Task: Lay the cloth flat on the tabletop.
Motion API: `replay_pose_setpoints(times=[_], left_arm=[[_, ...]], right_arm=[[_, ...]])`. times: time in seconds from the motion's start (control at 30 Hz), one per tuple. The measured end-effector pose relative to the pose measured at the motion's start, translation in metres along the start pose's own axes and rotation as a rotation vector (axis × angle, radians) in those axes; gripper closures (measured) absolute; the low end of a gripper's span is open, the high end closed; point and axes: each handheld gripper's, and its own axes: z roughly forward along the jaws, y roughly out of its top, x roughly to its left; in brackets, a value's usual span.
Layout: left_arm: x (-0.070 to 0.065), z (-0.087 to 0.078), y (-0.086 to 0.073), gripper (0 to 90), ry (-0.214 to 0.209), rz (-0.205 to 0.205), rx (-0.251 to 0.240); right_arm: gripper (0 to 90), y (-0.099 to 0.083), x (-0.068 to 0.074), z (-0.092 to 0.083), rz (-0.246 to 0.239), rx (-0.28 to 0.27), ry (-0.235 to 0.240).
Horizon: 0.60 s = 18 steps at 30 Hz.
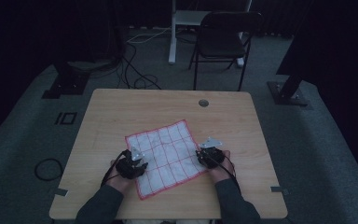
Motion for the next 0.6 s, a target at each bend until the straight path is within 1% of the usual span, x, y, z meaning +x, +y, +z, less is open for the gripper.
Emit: replay_pose_setpoints(times=[0.13, 0.2, 0.23, 0.3, 0.4, 0.5, 0.6], left_arm=[[0.008, 0.006, 0.005, 61.6, 0.025, 0.005, -0.004], [0.013, 0.009, 0.007, 61.4, 0.03, -0.012, -0.017], [0.016, 0.01, 0.007, 61.5, 0.034, -0.021, -0.018], [0.02, 0.013, 0.008, 61.4, 0.035, -0.043, -0.03], [0.023, 0.017, 0.01, 61.3, 0.038, -0.073, -0.041], [0.023, 0.019, 0.011, 61.5, 0.043, -0.08, -0.047], [0.019, 0.019, 0.013, 62.4, 0.038, -0.078, -0.048]], right_arm=[[68.7, 0.012, 0.006, 0.014, -0.024, -0.002, 0.033], [68.9, 0.016, 0.008, 0.023, -0.032, 0.018, 0.036], [69.6, 0.016, 0.009, 0.026, -0.029, 0.016, 0.04], [70.3, 0.016, 0.009, 0.025, -0.023, 0.024, 0.04], [72.0, 0.011, 0.01, 0.019, -0.019, 0.025, 0.046], [72.1, 0.002, 0.009, 0.012, -0.007, 0.015, 0.056], [72.0, -0.007, 0.008, 0.004, 0.021, 0.009, 0.067]])
